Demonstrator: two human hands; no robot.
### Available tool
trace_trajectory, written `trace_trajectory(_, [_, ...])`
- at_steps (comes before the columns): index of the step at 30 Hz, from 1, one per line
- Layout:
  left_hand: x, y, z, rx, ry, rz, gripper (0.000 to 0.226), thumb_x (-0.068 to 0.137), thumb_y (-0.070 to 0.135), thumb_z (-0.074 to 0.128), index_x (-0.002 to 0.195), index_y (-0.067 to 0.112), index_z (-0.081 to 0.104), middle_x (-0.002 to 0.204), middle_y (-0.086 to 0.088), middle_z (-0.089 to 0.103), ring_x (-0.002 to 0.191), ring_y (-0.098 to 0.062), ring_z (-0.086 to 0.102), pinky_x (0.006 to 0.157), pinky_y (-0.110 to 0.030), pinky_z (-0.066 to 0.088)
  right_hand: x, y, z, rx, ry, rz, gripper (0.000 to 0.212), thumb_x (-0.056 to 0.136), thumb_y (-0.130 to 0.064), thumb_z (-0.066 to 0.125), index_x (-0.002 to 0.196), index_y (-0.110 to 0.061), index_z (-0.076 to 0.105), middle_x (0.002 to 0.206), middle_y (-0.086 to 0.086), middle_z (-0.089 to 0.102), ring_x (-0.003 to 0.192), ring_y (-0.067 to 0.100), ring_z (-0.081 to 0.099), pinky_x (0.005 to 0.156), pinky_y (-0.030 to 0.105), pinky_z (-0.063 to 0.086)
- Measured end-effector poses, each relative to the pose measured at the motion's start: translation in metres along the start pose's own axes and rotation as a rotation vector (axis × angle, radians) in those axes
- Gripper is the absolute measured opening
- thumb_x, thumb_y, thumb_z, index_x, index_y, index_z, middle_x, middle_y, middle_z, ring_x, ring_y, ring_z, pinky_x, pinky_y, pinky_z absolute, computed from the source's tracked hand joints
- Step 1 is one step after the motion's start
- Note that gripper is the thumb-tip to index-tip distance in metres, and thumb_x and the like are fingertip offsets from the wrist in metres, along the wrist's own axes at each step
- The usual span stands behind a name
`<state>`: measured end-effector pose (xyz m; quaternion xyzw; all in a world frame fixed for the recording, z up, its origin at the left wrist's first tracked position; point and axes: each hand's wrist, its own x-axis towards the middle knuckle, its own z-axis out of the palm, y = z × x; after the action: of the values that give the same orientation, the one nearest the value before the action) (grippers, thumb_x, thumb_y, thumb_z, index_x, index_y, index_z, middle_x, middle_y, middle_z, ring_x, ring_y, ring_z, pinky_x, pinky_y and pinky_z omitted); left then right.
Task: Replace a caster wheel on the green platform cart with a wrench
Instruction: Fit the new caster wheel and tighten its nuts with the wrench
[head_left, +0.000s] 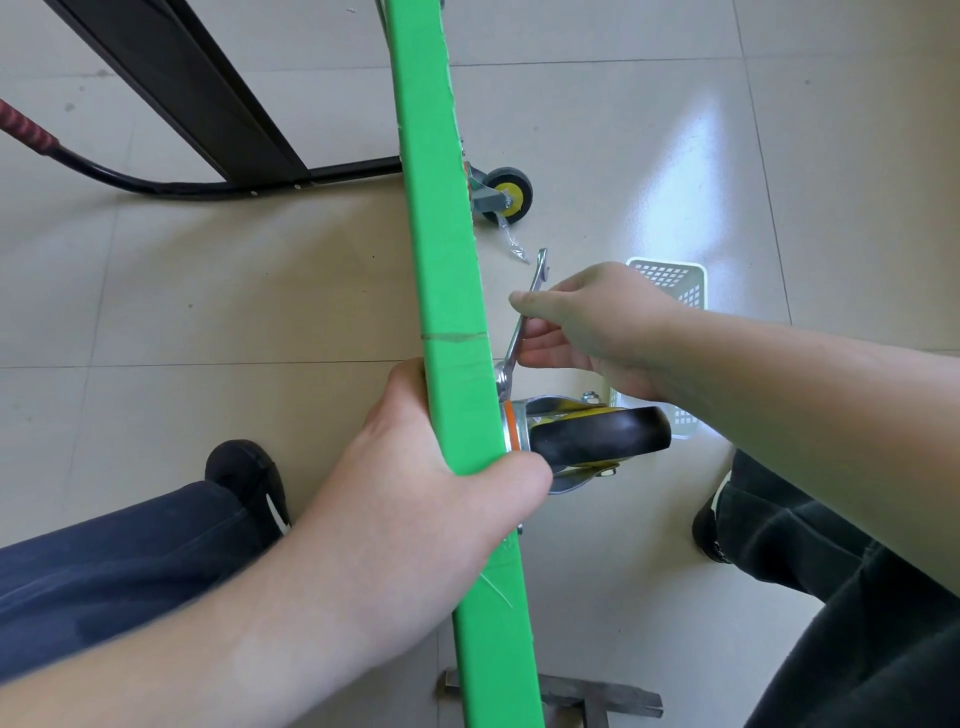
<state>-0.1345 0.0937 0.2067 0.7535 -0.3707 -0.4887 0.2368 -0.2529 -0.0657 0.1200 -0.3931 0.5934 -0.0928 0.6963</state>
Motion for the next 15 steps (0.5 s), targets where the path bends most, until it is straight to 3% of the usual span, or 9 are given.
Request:
trace_trajectory(6, [0.001, -0.001, 0.001, 0.016, -0.009, 0.001, 0.069, 0.062, 0.053, 0.061, 0.129, 0.041, 0.05, 0.113, 0.015, 0.068, 0.098, -0.004, 0.065, 0.071, -0.015, 0.046, 0.006, -0.007, -0.008, 0.058, 0.115, -0.095, 0.023, 0.097, -0.014, 0.07, 0.102, 0.007, 0.062, 0.079, 0.016, 0.069, 0.065, 0.026, 0.076, 0.073, 0.038, 0.066])
trace_trajectory(11, [0.001, -0.003, 0.001, 0.001, -0.011, 0.003, 0.065, 0.067, 0.055, 0.067, 0.128, 0.041, 0.051, 0.112, 0.016, 0.068, 0.098, -0.003, 0.066, 0.069, -0.015, 0.046, -0.015, -0.029, -0.004, -0.195, 0.107, -0.619, 0.016, 0.098, -0.017, 0.069, 0.095, -0.002, 0.066, 0.077, 0.007, 0.068, 0.072, 0.021, 0.076, 0.071, 0.031, 0.064])
trace_trajectory(15, [0.001, -0.006, 0.0, -0.016, -0.01, -0.004, 0.053, 0.079, 0.049, 0.075, 0.126, 0.039, 0.052, 0.11, 0.014, 0.069, 0.096, -0.005, 0.066, 0.067, -0.017, 0.046, -0.032, -0.035, -0.002, -0.308, 0.015, -0.822, 0.013, 0.097, -0.016, 0.071, 0.094, -0.005, 0.064, 0.082, 0.016, 0.07, 0.073, 0.026, 0.076, 0.07, 0.039, 0.064])
